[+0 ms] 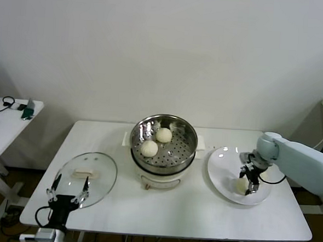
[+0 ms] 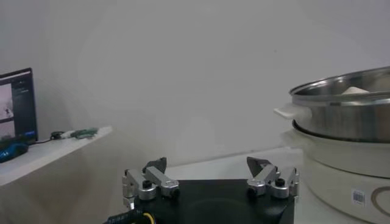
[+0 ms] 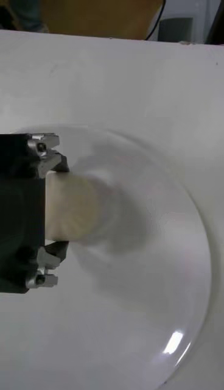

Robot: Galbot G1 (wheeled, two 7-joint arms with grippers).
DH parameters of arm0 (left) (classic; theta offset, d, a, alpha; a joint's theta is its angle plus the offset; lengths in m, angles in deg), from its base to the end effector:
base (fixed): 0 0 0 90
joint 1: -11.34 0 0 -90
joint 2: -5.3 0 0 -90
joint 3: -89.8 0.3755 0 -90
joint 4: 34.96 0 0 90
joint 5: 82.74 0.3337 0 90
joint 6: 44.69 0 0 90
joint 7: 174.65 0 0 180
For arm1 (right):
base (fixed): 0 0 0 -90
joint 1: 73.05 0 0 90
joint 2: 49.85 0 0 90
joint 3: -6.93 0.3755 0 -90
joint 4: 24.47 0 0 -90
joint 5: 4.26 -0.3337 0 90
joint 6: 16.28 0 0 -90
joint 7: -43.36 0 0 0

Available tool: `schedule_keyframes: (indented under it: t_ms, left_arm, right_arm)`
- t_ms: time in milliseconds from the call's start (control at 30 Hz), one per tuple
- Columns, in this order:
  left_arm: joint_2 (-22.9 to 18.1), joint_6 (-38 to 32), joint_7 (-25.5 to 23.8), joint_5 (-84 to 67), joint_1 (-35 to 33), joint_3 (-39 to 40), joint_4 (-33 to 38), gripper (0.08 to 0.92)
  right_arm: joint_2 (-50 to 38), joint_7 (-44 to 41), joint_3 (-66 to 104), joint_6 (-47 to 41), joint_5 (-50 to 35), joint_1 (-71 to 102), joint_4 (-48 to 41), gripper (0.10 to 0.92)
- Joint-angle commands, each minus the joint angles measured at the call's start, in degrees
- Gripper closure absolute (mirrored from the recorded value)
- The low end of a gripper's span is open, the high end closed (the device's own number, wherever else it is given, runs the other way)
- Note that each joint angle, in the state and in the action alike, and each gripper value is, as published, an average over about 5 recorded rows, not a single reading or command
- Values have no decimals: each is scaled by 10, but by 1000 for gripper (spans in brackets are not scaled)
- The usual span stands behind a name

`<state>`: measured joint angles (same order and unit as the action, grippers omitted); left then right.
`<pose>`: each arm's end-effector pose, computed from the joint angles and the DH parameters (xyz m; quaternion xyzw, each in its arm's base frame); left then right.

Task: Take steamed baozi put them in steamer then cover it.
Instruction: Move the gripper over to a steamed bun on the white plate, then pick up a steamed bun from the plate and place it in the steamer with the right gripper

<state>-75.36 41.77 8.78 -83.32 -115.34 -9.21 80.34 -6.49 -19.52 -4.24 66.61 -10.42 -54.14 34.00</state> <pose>0.1063 0.0844 -0.3561 0.0522 -0.9911 -0.1074 0.0582 0.5313 -0.2083 -0.2403 0.5260 -0.4774 0.5112 0.4839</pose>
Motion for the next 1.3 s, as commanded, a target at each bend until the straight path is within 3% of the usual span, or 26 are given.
schedule_keyframes:
  t_ms: [33,333,733,1300]
  left_arm:
    - [0,0,0,0,1,0,0,177]
    - [0,-1,0,-2,2,0,2,177]
    - [2,0,0,-5,4,0,6,177]
    - [2,-3,1,-11,-5,-3,10,177]
  right_arm:
    - [1,-2,-2,4,1,-4,-3,313]
    - [17,-21,-76,66,-2,-130,27,321]
    - [162,-43,-193,252,-15,-384,45,321]
    - [356,-47,-124,347,32,-332,59,321]
